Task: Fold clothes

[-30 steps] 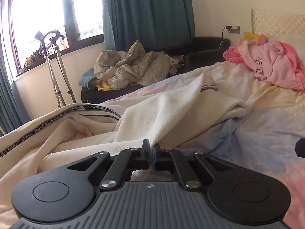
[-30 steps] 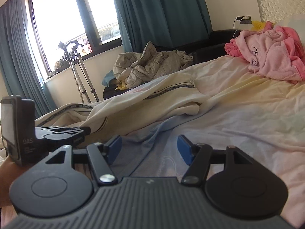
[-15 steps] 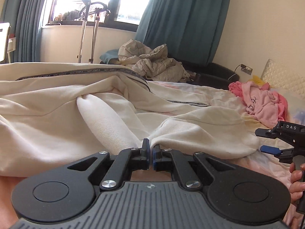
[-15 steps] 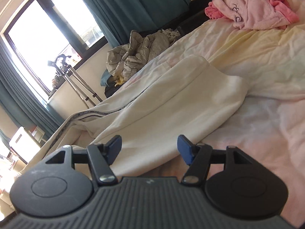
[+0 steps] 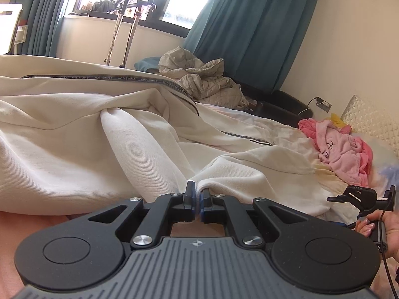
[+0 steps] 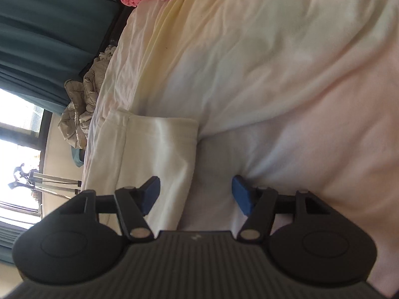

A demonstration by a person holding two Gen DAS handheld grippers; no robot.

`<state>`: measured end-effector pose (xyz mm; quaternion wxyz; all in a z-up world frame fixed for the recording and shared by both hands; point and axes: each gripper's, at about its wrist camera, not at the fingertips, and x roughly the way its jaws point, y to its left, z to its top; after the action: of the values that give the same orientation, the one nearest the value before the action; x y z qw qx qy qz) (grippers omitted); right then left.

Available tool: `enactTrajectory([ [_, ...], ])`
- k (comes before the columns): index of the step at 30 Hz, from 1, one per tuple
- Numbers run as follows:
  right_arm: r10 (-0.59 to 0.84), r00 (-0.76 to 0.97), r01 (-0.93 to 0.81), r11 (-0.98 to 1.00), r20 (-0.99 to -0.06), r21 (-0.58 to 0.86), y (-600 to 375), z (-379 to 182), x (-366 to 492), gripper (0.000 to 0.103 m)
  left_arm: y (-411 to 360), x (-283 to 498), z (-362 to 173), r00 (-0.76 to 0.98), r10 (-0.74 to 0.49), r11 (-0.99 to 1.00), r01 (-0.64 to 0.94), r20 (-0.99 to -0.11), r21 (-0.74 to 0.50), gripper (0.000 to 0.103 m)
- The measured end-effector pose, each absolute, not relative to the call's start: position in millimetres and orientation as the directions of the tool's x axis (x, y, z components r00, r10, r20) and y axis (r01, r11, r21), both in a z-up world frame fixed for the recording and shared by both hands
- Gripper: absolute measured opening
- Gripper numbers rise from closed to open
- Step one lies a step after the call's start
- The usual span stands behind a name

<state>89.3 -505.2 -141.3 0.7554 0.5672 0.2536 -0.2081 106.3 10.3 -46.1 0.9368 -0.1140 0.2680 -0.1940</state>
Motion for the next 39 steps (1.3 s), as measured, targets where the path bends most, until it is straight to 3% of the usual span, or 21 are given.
enactTrajectory([
  [4,0.020,0.835,0.509,0.354,-0.550,0.785,-500,-141,113,0.062,10,113,-52,0.780,-0.412,0.905,0.289,-0.472,-0.312,0.006],
  [8,-0.042,0.844,0.503,0.411,-0.535,0.760,-498,-151,126,0.046,12,116,-58,0.780,-0.407,0.907,0.282,-0.475,-0.314,0.006],
  [12,-0.084,0.837,0.536,0.324,-0.541,0.780,-506,-160,127,0.006,6,117,-60,0.788,-0.392,0.915,0.278,-0.475,-0.294,0.006],
  [13,-0.088,0.839,0.536,0.305,-0.537,0.787,-509,-160,127,0.004,4,118,-61,0.784,-0.393,0.915,0.280,-0.481,-0.292,0.006],
  [14,-0.110,0.836,0.542,0.316,-0.537,0.779,-510,-156,128,0.004,3,119,-62,0.779,-0.397,0.914,0.283,-0.485,-0.292,0.008],
  [16,-0.172,0.837,0.545,0.360,-0.520,0.757,-514,-142,131,0.003,0,118,-64,0.767,-0.417,0.905,0.302,-0.488,-0.299,0.021],
  [18,-0.249,0.845,0.534,0.420,-0.473,0.734,-518,-124,131,0.003,-4,114,-64,0.754,-0.445,0.893,0.334,-0.483,-0.302,0.023],
  [21,-0.323,0.847,0.531,0.465,-0.423,0.708,-530,-106,129,0.003,-13,107,-62,0.737,-0.482,0.876,0.392,-0.474,-0.281,0.042],
  [23,-0.355,0.839,0.544,0.504,-0.413,0.671,-539,-104,133,0.003,-18,101,-63,0.716,-0.523,0.852,0.434,-0.462,-0.292,0.058],
  [26,-0.384,0.805,0.593,0.541,-0.452,0.596,-553,-121,143,0.003,-23,96,-64,0.679,-0.563,0.826,0.474,-0.470,-0.305,0.068],
  [30,-0.346,0.762,0.645,0.473,-0.547,0.600,-562,-161,141,0.004,-26,91,-65,0.655,-0.583,0.812,0.495,-0.481,-0.309,0.071],
  [33,-0.356,0.757,0.649,0.506,-0.548,0.568,-557,-160,143,0.006,-24,89,-62,0.668,-0.570,0.821,0.478,-0.478,-0.311,0.072],
  [36,-0.335,0.766,0.633,0.538,-0.548,0.557,-554,-150,139,0.014,-14,87,-51,0.704,-0.539,0.842,0.435,-0.462,-0.320,0.075],
  [37,-0.321,0.768,0.628,0.548,-0.554,0.553,-553,-147,134,0.026,-9,86,-47,0.722,-0.521,0.852,0.409,-0.455,-0.326,0.077],
  [39,-0.295,0.770,0.617,0.573,-0.566,0.540,-553,-144,126,0.041,4,83,-37,0.759,-0.480,0.870,0.351,-0.439,-0.345,0.079],
])
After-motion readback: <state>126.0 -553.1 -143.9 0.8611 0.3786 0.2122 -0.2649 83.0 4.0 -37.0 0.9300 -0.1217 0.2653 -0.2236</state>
